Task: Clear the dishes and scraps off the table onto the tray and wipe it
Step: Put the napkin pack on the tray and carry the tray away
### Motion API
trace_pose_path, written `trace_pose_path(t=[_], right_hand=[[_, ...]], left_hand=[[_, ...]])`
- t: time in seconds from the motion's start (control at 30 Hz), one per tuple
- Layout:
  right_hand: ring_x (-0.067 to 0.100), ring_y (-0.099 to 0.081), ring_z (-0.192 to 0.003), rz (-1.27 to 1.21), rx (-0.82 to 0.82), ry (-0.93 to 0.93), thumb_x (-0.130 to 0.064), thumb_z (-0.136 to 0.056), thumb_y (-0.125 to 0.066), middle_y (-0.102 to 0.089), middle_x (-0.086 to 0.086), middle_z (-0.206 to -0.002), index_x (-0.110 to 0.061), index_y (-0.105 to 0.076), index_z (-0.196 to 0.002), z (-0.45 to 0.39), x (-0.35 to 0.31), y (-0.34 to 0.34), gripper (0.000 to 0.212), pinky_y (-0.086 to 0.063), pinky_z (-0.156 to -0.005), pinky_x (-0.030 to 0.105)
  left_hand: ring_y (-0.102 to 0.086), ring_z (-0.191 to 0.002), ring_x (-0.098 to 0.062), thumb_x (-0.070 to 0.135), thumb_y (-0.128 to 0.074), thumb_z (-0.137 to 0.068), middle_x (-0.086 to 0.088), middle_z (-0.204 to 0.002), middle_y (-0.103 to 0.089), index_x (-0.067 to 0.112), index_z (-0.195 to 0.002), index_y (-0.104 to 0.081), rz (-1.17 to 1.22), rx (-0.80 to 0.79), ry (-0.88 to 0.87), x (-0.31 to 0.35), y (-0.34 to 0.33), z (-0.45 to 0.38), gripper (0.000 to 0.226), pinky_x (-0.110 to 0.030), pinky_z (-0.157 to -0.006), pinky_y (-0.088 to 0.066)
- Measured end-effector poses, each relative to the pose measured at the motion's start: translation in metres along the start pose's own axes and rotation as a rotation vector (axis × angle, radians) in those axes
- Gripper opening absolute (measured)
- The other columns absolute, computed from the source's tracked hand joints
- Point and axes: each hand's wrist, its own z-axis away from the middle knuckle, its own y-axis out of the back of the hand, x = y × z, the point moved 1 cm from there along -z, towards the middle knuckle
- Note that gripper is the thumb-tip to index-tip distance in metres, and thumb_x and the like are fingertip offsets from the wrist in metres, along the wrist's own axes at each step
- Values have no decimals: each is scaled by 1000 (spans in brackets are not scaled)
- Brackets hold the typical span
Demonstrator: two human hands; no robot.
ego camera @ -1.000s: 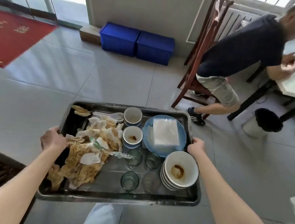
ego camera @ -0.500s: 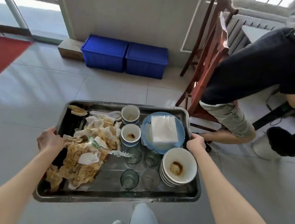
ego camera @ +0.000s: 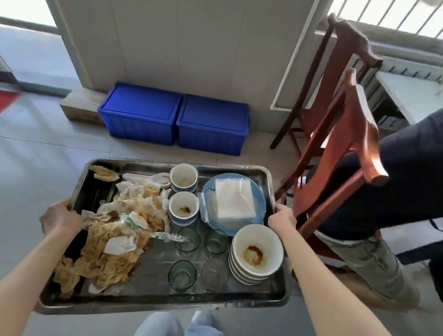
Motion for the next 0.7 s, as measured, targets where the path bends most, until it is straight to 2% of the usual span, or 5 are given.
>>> trace_pose_path(t=[0.1,0.17,0.33,0.5,0.7], right_hand=[[26,-49,-82,94,-30,41,3,-88,-38,-63,13,-101,-13,-65,-95,-53,-52,-12,32,-36,-71,23],[26,-47,-81,140,-28,38,5,-85,-40,-59,11,-92,-15,-62,-84,-91,-87,-22,30,-35,-71,23],[32,-55,-99,135,-22,31,6,-80,-42,-63,11,-95,-14,-67,-95,-186,-170,-59,35,-38,-78,26],[34,-55,-103,102,4,0,5,-79,-43,-65,14,-106,-17,-67,-101,-271,-249,-93,39,-42,-83,28],[33,-55,-101,136,-10,27,6,-80,-42,-65,11,-105,-15,-65,-105,-370,-330,-123,40,-42,-85,30]], left_hand=[[-55,-98,-46,-7,-47,-86,-30,-106,-62,-2,-106,-63,16,-6,3,49,-15,-53,27,-46,-86,-44],[-55,-99,-46,-7,-47,-86,-30,-107,-62,-2,-109,-63,44,-4,22,79,-27,-91,29,-46,-87,-44],[-55,-96,-45,-6,-48,-85,-29,-105,-63,0,-112,-63,31,-14,-3,155,-60,-201,31,-46,-84,-44],[-54,-103,-46,-3,-47,-86,-30,-110,-62,-1,-114,-61,17,-36,-28,233,-85,-315,32,-44,-91,-42],[-54,-98,-46,-4,-50,-82,-31,-102,-62,3,-105,-65,-20,-60,-53,321,-116,-421,28,-43,-84,-42]])
